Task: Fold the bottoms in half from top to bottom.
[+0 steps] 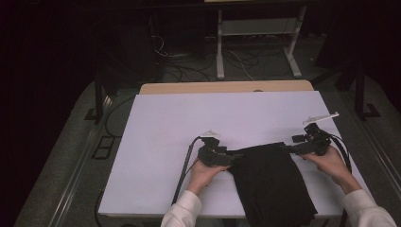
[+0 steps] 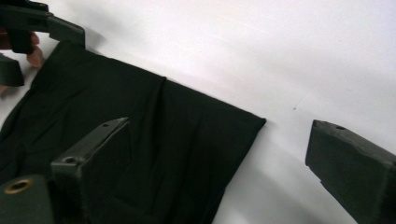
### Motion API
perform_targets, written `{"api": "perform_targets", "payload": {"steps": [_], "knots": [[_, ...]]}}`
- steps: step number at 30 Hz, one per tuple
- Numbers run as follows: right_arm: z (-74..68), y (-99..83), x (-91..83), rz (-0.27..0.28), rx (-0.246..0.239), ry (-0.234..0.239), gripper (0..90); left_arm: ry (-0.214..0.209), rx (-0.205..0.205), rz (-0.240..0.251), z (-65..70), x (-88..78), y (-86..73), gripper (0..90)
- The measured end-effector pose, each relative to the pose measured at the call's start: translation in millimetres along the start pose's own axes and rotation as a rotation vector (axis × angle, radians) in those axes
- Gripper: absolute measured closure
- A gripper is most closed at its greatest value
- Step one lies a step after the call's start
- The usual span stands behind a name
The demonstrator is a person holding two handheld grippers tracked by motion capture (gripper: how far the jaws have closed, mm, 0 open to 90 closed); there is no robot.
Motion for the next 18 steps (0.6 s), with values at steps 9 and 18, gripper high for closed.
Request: {"api": "perform_targets", "payload": {"steps": [9,18], "knots": [[8.0,-4.1,10.6,-0.022,0.019,0.04,17.6,-0.021,-0.013,-0.004,-1.4,4.3,-3.3,18.4],[7.5,-5.3,17.7,-0.024,0.017,0.1,39.2,-0.045,-0.039,-0.015,0.4,7.1,-5.6,34.6]]}}
Point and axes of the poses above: each handheld gripper's, and its own axes: x roughly forward along the jaws, y roughly out of its top, z roughly to its right, the point moved 7 cm from there along x, roughly forward along the jaws, and after that the axes turned 13 degrees about z, right-handed, at the moved point
